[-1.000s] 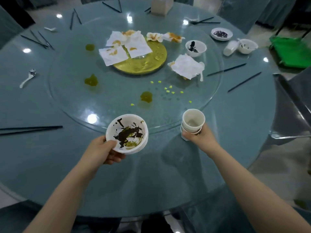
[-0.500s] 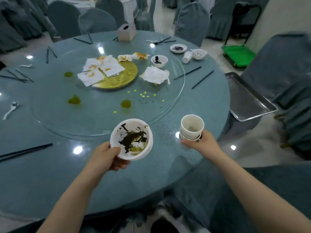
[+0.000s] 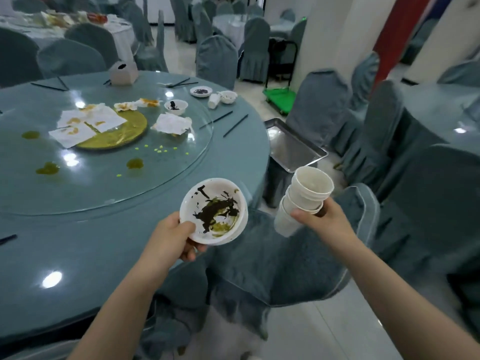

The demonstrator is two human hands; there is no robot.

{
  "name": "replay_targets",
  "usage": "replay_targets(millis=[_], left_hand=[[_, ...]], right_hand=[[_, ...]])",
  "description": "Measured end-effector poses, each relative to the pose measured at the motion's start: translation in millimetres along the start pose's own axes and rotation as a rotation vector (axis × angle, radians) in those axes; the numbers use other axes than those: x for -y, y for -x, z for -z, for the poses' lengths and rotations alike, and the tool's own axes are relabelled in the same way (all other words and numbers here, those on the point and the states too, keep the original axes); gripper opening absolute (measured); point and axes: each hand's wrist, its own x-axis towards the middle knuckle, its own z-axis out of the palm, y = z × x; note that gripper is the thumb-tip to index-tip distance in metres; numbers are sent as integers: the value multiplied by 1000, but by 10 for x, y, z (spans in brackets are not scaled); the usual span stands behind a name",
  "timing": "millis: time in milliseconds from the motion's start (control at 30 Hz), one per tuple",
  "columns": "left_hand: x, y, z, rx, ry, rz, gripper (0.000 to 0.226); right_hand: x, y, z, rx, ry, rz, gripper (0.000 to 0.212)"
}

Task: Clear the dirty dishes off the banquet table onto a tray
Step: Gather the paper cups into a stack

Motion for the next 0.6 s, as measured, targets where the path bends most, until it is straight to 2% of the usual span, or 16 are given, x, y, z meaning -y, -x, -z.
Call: replay_targets(millis=[133, 333, 467, 600], left_hand=[[-305, 61, -655, 91, -40, -52, 25], [-660, -25, -1932, 118, -6, -128, 30], [-823, -204, -2906, 101, 45, -150, 33], [-947, -429, -3674, 72, 46, -127, 34]], right_hand=[[205, 233, 667, -98, 2, 38, 39], [303, 289, 1840, -239, -11, 89, 42], [330, 179, 2783, -229, 43, 111, 40], [267, -50, 3537, -207, 59, 107, 51]])
